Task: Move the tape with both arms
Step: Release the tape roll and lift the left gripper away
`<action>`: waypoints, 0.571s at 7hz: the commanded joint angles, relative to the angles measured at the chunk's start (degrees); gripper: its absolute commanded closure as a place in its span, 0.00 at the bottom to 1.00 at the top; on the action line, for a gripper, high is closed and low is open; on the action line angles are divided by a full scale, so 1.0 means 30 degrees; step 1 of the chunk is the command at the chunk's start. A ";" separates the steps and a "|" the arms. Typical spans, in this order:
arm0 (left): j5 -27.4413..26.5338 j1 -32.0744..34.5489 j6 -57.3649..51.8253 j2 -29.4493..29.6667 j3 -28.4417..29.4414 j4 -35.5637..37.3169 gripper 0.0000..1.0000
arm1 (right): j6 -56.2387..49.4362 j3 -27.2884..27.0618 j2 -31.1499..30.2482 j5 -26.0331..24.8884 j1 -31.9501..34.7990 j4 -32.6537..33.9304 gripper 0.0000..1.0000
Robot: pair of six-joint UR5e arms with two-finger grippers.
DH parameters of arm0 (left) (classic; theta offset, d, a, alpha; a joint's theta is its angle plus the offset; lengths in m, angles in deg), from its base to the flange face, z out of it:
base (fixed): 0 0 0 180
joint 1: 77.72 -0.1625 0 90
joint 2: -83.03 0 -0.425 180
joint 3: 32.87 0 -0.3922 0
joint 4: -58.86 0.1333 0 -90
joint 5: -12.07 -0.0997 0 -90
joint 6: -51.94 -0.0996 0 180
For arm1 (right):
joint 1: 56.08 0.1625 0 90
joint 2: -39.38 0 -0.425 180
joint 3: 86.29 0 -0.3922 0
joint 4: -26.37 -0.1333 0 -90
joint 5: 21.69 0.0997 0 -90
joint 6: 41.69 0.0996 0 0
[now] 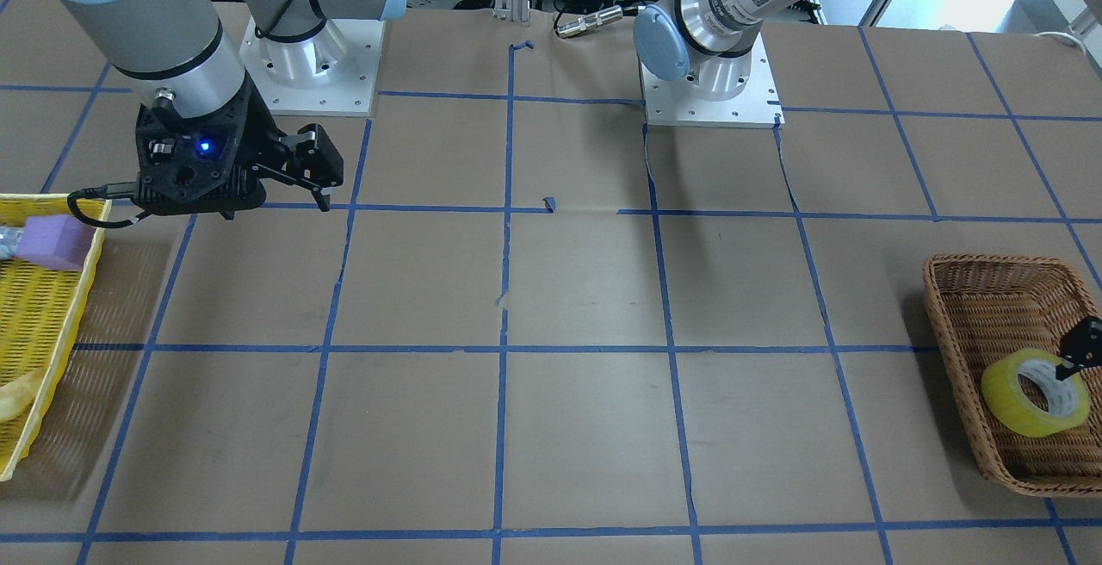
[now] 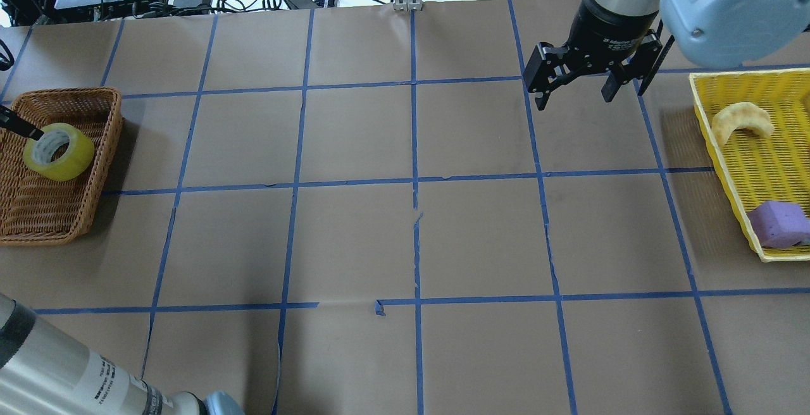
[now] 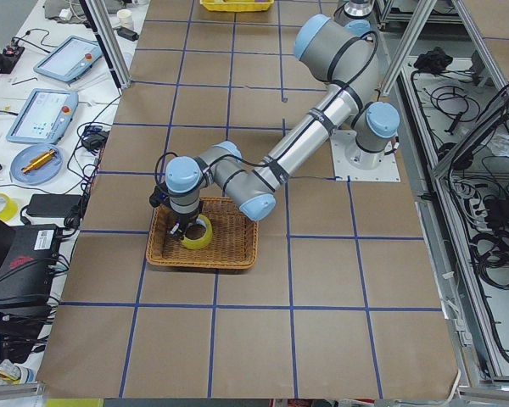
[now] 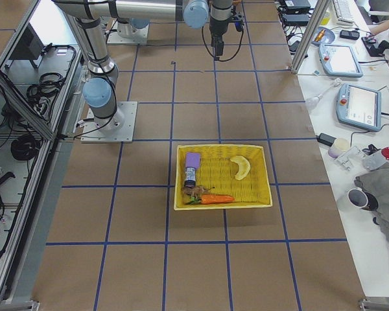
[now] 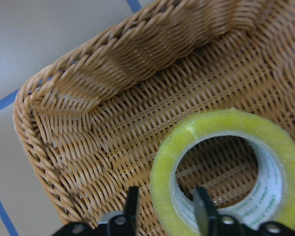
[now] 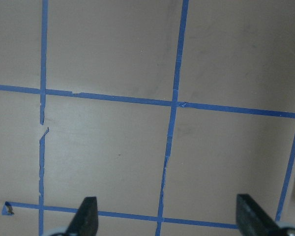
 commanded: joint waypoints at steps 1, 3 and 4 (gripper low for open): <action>-0.1133 0.2743 0.4912 -0.3107 -0.0286 -0.4247 0.00 | 0.0063 0.0000 0.0024 -0.0016 -0.0082 0.0004 0.00; -0.1191 0.5870 1.0069 -0.5982 -0.0288 -0.6748 0.00 | 0.0063 0.0000 0.0024 -0.0016 -0.0141 -0.0113 0.00; -0.1221 0.8238 1.4913 -0.6981 -0.0348 -0.8149 0.00 | 0.0092 0.0000 0.0024 -0.0016 -0.0112 -0.0084 0.00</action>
